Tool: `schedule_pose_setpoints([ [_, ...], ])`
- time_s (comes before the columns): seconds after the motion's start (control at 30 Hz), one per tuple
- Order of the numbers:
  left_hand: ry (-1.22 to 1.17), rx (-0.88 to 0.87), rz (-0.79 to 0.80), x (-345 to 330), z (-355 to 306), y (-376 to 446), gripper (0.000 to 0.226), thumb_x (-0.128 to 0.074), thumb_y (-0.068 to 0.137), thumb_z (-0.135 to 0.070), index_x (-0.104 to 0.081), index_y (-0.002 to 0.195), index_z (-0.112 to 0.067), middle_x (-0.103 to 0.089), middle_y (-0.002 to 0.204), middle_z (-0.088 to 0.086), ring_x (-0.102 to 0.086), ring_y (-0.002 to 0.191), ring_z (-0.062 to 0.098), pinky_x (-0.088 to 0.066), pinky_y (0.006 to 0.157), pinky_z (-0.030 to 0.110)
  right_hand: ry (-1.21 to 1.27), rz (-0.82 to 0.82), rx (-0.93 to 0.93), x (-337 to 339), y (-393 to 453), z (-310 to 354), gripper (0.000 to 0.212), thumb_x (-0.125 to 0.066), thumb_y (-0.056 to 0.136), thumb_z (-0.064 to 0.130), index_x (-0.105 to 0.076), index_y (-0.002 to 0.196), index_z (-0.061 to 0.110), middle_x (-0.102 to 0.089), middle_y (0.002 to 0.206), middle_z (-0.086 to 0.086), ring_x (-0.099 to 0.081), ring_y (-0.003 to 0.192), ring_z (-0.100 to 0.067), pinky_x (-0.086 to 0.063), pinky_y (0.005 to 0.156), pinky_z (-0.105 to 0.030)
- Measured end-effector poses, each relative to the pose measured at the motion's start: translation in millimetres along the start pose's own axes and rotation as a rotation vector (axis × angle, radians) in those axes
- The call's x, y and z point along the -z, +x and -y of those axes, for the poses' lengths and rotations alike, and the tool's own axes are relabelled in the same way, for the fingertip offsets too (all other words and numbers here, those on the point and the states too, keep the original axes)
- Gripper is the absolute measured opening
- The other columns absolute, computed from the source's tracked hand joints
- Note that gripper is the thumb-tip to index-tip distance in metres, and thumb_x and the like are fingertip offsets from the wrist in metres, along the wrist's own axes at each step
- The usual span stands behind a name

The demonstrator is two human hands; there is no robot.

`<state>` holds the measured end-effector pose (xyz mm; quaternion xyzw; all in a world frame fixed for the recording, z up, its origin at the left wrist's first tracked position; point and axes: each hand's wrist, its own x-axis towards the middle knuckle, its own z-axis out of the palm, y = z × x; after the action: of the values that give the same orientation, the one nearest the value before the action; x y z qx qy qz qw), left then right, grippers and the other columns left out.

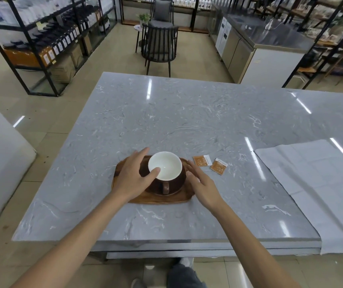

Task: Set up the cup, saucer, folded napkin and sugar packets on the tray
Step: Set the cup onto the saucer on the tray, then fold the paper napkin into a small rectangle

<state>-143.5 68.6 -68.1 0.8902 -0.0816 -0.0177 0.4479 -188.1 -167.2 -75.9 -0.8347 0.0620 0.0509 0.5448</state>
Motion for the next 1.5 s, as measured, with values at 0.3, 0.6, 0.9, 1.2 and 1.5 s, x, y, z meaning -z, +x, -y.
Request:
schedule_pose_setpoints([
  [0.3, 0.223, -0.468, 0.146, -58.0, -72.8, 15.6, 0.059, -0.062, 0.092, -0.038, -0.045, 0.149, -0.030, -0.044, 0.155, -0.017, -0.010, 0.155, 0.004, -0.027, 0.114, 0.027, -0.268, -0.166, 0.096, 85.3, -31.2, -22.1, 0.044, -0.054, 0.104, 0.023, -0.051, 0.148, 0.018, -0.056, 0.150, 0.002, -0.050, 0.137, -0.014, -0.047, 0.107, -0.030],
  [0.6, 0.255, -0.540, 0.421, -180.0, -132.9, 1.6, 0.050, -0.059, 0.097, -0.031, -0.051, 0.146, -0.024, -0.048, 0.154, -0.003, -0.031, 0.151, 0.017, -0.023, 0.121, 0.031, -0.454, -0.277, 0.010, 192.1, -86.3, -87.2, 0.032, -0.056, 0.103, 0.020, -0.064, 0.134, 0.012, -0.055, 0.148, -0.009, -0.047, 0.140, -0.026, -0.040, 0.113, -0.044],
  [0.9, 0.314, -0.685, 0.691, -328.9, -205.6, -45.0, 0.056, -0.064, 0.091, -0.028, -0.052, 0.145, -0.017, -0.050, 0.150, 0.005, -0.039, 0.144, 0.022, -0.033, 0.119, 0.037, -0.579, -0.401, -0.065, 313.1, -142.2, -176.7, 0.028, -0.056, 0.100, 0.011, -0.070, 0.124, 0.011, -0.064, 0.134, -0.009, -0.050, 0.130, -0.029, -0.038, 0.104, -0.026],
  [1.2, 0.761, -0.867, 0.715, -435.5, -256.2, -68.0, 0.085, -0.070, 0.083, -0.045, -0.028, 0.156, -0.034, -0.029, 0.163, -0.001, -0.030, 0.147, 0.021, -0.023, 0.121, 0.044, -0.585, -0.330, -0.104, 386.3, -159.4, -250.9, 0.030, -0.051, 0.103, 0.014, -0.067, 0.129, 0.010, -0.061, 0.136, -0.015, -0.053, 0.125, -0.036, -0.044, 0.107, -0.039],
  [1.5, 0.854, -1.090, 0.510, -432.7, -249.0, -70.3, 0.079, -0.081, 0.065, -0.014, -0.059, 0.138, -0.034, -0.069, 0.119, 0.001, -0.067, 0.094, 0.022, -0.056, 0.086, 0.037, -0.552, -0.243, -0.064, 406.6, -158.6, -268.9, 0.039, -0.046, 0.104, 0.013, -0.062, 0.138, 0.019, -0.051, 0.151, -0.006, -0.040, 0.139, -0.024, -0.030, 0.111, -0.023],
])
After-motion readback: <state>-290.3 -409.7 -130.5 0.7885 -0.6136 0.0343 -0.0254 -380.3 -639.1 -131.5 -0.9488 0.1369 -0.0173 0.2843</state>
